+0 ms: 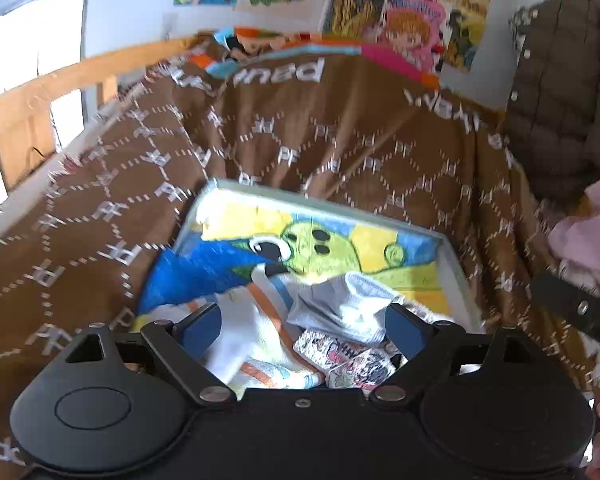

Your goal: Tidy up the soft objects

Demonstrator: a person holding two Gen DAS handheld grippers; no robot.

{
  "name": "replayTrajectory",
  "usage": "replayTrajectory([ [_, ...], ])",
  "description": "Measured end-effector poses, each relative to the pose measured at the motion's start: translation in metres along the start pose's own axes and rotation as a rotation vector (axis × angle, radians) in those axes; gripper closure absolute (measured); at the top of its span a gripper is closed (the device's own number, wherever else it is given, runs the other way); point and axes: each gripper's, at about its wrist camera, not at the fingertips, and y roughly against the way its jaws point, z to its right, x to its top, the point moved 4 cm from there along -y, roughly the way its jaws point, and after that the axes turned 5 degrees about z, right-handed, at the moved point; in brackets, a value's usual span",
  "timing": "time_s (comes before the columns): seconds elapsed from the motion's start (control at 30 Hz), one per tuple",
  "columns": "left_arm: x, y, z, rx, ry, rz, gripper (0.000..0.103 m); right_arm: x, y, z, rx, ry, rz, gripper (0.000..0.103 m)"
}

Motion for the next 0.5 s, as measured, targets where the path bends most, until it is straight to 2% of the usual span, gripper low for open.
replayTrajectory([
  [0.07, 0.005, 0.016, -0.001, 0.001, 0.009, 0.016, 0.011, 0.004, 0.014, -0.004, 0.0, 0.018, 0.007, 0.0],
  [0.13, 0.007, 0.034, -0.003, 0.004, 0.016, 0.036, 0.003, 0.006, 0.031, -0.009, -0.001, 0.034, 0.017, 0.0],
  [0.33, 0.005, 0.089, -0.011, -0.012, 0.057, 0.079, 0.003, 0.007, 0.084, -0.019, 0.012, 0.071, 0.042, 0.0],
  [0.5, -0.007, 0.138, -0.018, -0.054, 0.082, 0.112, 0.001, 0.008, 0.124, -0.031, 0.026, 0.129, 0.085, 0.0],
])
